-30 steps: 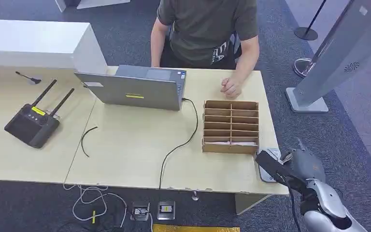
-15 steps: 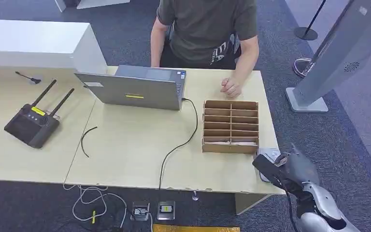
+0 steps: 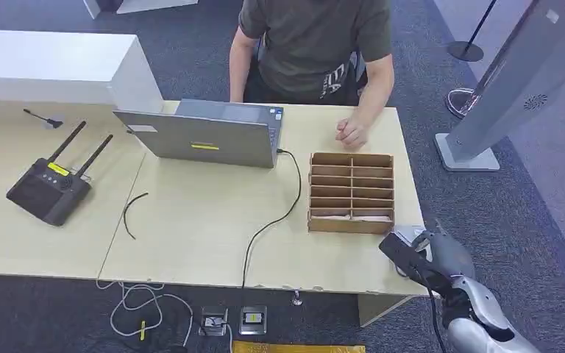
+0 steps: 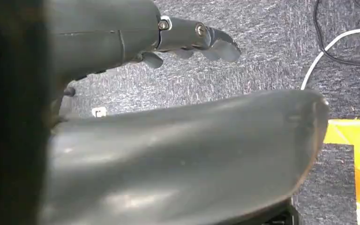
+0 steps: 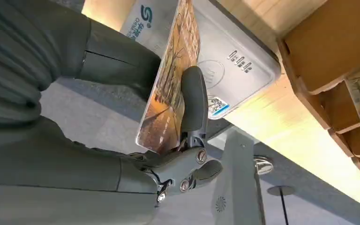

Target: Pass the card to the sensor for recognition and then transmit it.

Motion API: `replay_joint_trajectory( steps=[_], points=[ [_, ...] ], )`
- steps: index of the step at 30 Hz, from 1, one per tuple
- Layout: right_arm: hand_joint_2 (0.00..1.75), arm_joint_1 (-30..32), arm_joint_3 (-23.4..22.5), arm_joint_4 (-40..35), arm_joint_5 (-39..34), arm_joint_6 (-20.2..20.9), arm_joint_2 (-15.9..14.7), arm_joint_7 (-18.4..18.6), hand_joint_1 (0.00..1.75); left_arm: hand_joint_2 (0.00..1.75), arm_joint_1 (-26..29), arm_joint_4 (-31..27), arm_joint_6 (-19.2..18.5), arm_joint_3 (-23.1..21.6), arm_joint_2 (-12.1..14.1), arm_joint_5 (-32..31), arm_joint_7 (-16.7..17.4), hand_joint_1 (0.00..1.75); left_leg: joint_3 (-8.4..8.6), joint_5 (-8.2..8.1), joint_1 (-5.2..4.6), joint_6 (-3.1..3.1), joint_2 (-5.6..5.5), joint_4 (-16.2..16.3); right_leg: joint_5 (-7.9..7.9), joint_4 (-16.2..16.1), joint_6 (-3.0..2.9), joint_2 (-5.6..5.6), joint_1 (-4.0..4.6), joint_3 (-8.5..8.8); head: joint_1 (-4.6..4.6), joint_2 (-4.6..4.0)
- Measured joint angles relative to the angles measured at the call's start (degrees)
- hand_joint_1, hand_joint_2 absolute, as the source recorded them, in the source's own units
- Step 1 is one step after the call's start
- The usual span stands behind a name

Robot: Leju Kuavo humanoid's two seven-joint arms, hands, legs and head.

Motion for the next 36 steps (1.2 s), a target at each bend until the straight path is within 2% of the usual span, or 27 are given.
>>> replay_joint_trajectory(
  steps=[13,19,25,28,31,36],
  points=[
    [1.75,-0.8,1.18,2.17,-1.73,-1.36,0.11,-0.39,1.75,0.0,0.33,-0.44,-0.22,0.0,0.13,0.15,0.33,0.0,0.14,0.0,0.0,0.0,0.03,0.0,0.02,0.0,-0.01,0.02,0.0,0.11,0.0,0.0],
    [1.75,-0.8,1.44,3.35,-2.58,-4.33,0.02,-1.49,1.75,0.0,0.72,-0.59,-0.22,0.0,0.26,0.15,0.72,0.0,0.17,0.0,0.0,0.0,0.04,0.0,0.02,-0.01,-0.01,0.02,0.0,0.13,0.0,0.0],
    [1.75,-1.05,1.05,1.7,3.99,-7.81,-1.71,1.69,1.75,0.0,0.76,-0.9,-0.22,0.0,0.57,0.17,0.74,0.0,0.12,0.01,-0.03,0.0,0.03,0.02,0.06,0.0,0.02,0.03,-0.03,0.11,-0.02,0.0],
    [1.75,-2.59,-1.09,-3.57,7.89,-5.77,-4.22,4.59,1.75,0.0,0.71,-0.9,-0.33,0.0,0.63,0.17,0.75,0.0,0.14,0.0,-0.03,0.0,0.06,0.02,0.07,0.0,0.02,0.09,-0.04,0.08,0.0,0.0],
    [1.75,-3.43,-3.7,-7.76,11.37,-3.45,-5.88,5.07,1.75,0.0,0.67,-0.9,-0.44,0.0,0.63,-0.24,0.76,0.0,0.13,0.0,-0.02,0.0,0.04,0.03,0.07,0.0,0.02,0.04,-0.03,0.09,0.0,0.0],
    [1.75,-3.55,-8.81,-14.19,16.81,2.65,-7.32,5.22,1.75,0.0,0.29,-0.9,-1.33,0.0,0.68,-1.44,0.98,0.0,0.11,0.0,-0.02,0.0,0.05,0.02,0.07,0.0,0.02,0.05,-0.02,0.08,-0.02,0.0]
  ],
)
